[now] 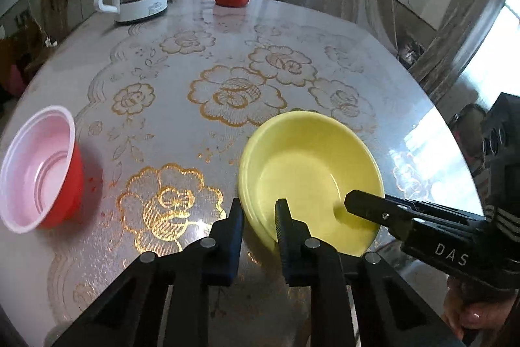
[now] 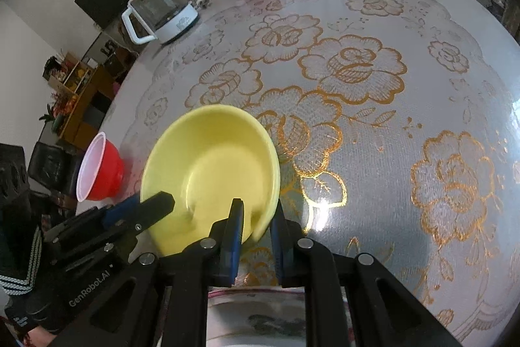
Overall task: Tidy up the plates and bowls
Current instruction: 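Lift the yellow bowl with the right gripper and carry it over the steel bowl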
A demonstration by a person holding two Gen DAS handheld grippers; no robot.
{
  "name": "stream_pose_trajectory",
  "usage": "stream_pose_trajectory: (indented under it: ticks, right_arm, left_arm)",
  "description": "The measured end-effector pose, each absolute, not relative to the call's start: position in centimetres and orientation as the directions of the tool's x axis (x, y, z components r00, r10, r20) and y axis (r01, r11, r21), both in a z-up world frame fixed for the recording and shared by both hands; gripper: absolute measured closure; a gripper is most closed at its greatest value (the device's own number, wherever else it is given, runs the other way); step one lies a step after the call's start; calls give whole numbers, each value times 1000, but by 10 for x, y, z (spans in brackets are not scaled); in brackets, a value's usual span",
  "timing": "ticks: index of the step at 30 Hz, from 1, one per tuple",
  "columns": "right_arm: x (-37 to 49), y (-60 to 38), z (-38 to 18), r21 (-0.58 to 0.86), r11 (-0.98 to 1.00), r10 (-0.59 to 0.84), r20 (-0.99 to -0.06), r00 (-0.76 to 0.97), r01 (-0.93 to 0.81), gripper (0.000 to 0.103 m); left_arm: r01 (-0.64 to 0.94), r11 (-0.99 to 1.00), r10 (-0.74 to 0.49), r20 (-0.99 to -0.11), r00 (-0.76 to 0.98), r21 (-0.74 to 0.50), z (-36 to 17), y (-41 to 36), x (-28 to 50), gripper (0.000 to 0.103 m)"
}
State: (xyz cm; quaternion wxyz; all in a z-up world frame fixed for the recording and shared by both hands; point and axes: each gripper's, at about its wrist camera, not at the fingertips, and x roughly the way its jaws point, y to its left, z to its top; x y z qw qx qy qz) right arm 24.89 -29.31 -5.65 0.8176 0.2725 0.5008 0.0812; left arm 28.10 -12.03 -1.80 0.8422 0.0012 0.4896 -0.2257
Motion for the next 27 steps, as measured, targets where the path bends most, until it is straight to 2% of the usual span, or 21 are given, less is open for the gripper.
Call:
stream_pose_trajectory:
  ticks: [13,27]
  right_arm:
    - [210,-273,-20,567,818,422,-705,570,94,88]
    - [153,-243,12,631,775,467,-610,640,36,88]
  left_arm:
    - [327,886,-458,-731,506,-329,15,-75,232,84]
    - [328,884,-468,-626,624,-334,43,-31,160,84]
